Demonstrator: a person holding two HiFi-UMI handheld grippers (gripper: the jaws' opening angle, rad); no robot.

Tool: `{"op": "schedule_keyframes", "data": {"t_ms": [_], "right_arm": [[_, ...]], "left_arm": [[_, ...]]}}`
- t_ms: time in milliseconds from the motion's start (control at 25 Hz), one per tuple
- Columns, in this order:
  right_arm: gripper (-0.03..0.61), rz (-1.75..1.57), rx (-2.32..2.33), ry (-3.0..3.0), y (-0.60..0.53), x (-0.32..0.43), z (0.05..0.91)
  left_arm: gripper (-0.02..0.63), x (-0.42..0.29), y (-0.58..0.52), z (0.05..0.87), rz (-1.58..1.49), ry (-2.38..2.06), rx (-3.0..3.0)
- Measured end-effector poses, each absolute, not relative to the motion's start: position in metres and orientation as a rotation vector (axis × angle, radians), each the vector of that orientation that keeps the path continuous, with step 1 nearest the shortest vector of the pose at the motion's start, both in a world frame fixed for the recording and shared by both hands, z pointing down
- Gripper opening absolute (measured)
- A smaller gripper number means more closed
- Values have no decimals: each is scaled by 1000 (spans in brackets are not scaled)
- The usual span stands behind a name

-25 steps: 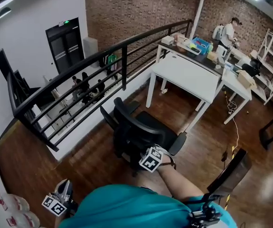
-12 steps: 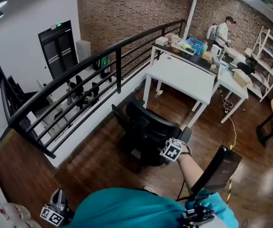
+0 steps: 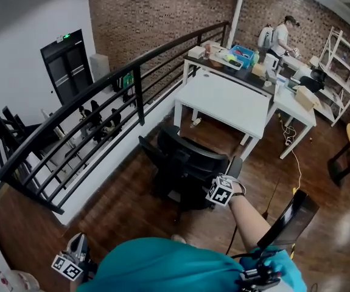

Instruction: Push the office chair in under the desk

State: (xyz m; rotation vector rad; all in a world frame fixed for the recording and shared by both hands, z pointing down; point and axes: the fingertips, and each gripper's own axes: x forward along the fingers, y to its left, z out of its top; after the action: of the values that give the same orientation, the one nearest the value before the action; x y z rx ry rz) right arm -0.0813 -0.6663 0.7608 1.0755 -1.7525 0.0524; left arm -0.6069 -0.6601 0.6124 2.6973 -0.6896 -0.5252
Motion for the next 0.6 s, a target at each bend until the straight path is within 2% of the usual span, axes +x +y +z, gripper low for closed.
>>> {"op": "schedule_keyframes", "data": {"t_ms": [160, 360, 600], "right_arm": [[121, 185, 1079, -1773, -686, -50, 761], [120, 136, 1074, -1752, -722, -6, 763], [126, 186, 1062, -1757, -753, 46, 771]], "left_arm": [[26, -528, -690, 609, -520, -635, 2696], [26, -424, -727, 616, -499, -522, 2727], [26, -346, -762, 618, -476, -430, 2730]]}}
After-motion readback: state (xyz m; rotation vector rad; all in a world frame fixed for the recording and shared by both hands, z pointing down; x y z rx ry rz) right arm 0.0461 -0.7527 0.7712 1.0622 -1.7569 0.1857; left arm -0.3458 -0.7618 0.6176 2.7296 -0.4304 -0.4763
